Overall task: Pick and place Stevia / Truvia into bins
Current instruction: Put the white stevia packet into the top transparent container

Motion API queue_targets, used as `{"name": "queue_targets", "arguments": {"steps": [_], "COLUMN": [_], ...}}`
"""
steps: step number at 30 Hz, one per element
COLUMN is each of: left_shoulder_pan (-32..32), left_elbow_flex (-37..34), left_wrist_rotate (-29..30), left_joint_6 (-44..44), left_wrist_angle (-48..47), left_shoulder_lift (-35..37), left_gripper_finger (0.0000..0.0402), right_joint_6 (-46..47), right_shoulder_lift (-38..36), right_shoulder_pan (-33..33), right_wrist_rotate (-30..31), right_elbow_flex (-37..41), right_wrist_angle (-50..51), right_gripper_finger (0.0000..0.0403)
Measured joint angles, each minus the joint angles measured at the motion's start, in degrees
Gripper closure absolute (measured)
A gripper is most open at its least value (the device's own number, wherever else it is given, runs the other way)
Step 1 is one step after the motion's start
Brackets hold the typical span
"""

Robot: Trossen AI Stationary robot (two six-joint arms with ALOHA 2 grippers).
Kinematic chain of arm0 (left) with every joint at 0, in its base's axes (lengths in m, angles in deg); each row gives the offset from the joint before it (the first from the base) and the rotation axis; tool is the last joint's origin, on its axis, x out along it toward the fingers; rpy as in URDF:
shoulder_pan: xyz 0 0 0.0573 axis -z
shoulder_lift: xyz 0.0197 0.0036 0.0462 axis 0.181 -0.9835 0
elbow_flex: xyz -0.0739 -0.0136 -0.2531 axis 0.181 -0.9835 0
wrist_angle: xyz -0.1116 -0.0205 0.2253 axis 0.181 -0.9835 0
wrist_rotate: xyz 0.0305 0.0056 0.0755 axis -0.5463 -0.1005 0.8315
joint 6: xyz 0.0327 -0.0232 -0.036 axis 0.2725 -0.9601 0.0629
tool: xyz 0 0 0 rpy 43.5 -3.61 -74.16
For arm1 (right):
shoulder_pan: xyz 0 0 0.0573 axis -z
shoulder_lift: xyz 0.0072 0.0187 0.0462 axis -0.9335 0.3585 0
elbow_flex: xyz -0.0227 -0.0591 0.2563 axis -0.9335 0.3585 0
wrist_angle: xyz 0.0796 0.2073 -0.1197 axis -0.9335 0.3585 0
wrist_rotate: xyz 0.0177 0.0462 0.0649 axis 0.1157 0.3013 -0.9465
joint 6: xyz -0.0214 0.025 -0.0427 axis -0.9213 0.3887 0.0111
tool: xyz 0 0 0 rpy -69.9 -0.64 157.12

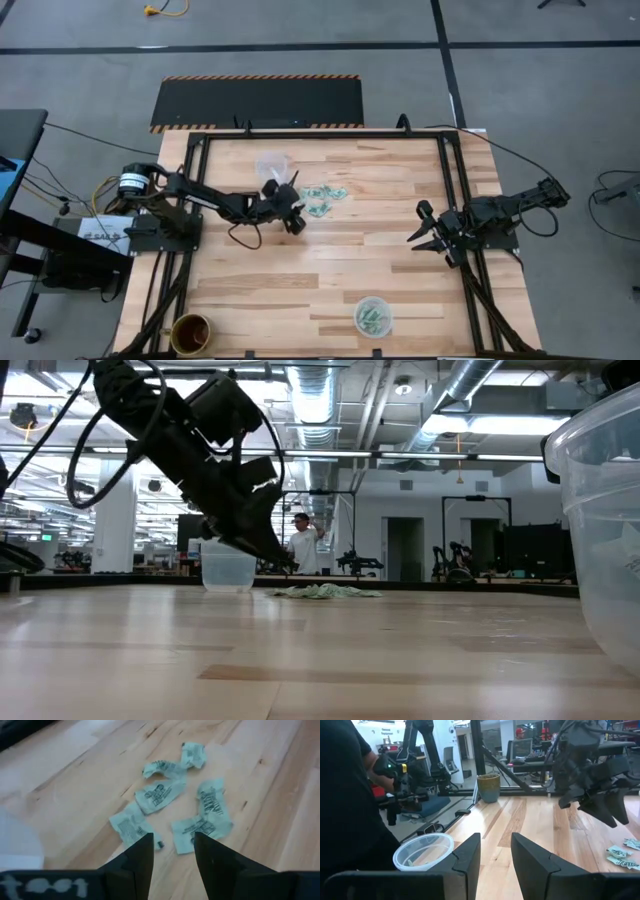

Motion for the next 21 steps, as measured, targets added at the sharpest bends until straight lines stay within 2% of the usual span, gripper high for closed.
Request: {"name": "queue_targets", "arguments": {"steps": [5,13,21], "left_shoulder_pan": [2.65,4.35,4.68], "left_elbow_flex": [-0.03,0.21,4.04], "left_wrist_rotate": [7.84,10.73,12.27], "left_joint_6": [-0.91,-3.68,-3.9], "left_wrist_angle": [1.23,4.99,4.23], "left_shoulder_lift": [-1.93,-7.83,-12.89], "left_gripper_finger": [0.0271,0.0271,0.0271], "right_joint_6": [0.0,0.02,0.01], "right_shoulder_lift": [0.0,-0.02,-0.03], "right_shoulder_pan": [0.0,0.0,-0.01], "right_wrist_rotate": [0.0,0.0,0.0], "right_elbow_flex": [0.0,0.02,0.08], "right_wrist_angle": [0.0,-0.04,-0.32], "right_gripper_finger": [0.03,0.03,0.03]}}
